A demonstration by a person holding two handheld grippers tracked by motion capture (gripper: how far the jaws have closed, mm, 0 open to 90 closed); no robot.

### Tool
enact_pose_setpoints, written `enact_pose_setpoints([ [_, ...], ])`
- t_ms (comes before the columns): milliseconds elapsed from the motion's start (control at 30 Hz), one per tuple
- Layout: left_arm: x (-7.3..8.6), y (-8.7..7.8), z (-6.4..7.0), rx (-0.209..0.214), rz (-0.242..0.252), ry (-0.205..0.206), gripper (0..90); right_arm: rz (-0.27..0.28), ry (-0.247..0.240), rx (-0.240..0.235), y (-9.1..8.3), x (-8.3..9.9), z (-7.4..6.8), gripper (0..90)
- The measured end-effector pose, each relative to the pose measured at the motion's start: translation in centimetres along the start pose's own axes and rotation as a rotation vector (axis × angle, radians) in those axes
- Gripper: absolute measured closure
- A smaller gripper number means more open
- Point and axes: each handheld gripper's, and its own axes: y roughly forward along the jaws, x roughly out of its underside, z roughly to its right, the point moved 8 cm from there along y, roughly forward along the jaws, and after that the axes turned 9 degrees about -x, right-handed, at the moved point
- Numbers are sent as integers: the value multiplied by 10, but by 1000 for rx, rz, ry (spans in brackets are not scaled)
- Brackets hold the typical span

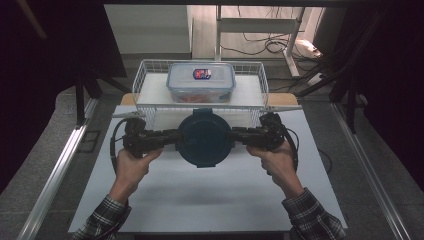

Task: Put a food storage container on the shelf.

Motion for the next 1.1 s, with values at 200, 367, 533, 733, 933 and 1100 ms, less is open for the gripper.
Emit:
enact_pose_setpoints([
  [200, -23, -8, 3, -3, 29, 6, 569, 17, -21, 1, -4, -27, -6, 566],
  [367, -41, -13, 4, -10, 42, 12, 569, 29, -30, -5, -6, -49, -9, 566],
  [533, -61, -19, 4, -16, 55, 16, 569, 37, -36, -11, -6, -66, -12, 567],
  [733, -76, -22, 4, -20, 73, 25, 569, 49, -51, -15, -8, -82, -13, 567],
  [933, -94, -23, 3, -14, 87, 19, 568, 62, -52, -10, -10, -99, -13, 567],
  [1100, -114, -25, 1, -17, 99, 29, 568, 83, -49, -11, -11, -116, -13, 567],
])
